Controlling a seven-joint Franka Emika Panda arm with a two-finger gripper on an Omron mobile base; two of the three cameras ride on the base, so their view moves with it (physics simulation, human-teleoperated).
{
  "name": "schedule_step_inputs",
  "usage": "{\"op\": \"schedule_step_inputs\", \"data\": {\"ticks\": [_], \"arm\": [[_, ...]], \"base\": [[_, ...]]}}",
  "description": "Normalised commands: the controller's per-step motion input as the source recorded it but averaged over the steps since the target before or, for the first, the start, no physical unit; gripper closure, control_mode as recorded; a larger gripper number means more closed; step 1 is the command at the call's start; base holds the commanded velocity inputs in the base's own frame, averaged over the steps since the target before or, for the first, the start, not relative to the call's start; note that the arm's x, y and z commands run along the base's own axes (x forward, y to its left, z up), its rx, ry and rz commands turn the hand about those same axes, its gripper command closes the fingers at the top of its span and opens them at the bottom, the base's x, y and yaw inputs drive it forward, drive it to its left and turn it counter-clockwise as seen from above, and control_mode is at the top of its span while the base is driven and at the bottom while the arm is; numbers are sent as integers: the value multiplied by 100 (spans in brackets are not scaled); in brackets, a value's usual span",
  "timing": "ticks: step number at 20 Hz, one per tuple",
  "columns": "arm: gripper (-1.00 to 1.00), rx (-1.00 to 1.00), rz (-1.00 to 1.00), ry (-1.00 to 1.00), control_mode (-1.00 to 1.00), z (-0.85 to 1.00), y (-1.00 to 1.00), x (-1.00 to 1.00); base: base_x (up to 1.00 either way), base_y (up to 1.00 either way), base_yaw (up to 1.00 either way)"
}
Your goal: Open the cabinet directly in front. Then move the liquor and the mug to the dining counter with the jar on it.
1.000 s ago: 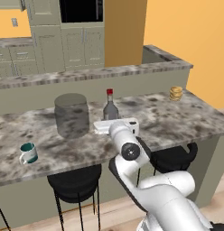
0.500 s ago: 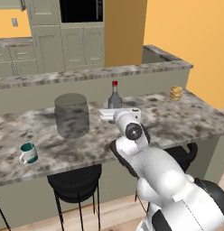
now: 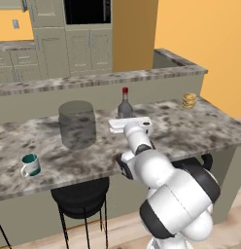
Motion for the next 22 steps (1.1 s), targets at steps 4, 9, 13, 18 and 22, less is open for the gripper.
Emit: {"op": "schedule_step_inputs", "data": {"ticks": [4,9,13,18,22], "arm": [[100,0,1,-16,-100,-7,0,0],[100,0,0,-1,-100,-22,0,-1],[100,0,0,-21,-100,-39,0,1],[100,0,0,-6,-100,-4,0,1],[100,0,0,3,-100,-7,-4,17]], "base": [[0,0,0],[0,0,0],[0,0,0],[0,0,0],[0,0,0]]}}
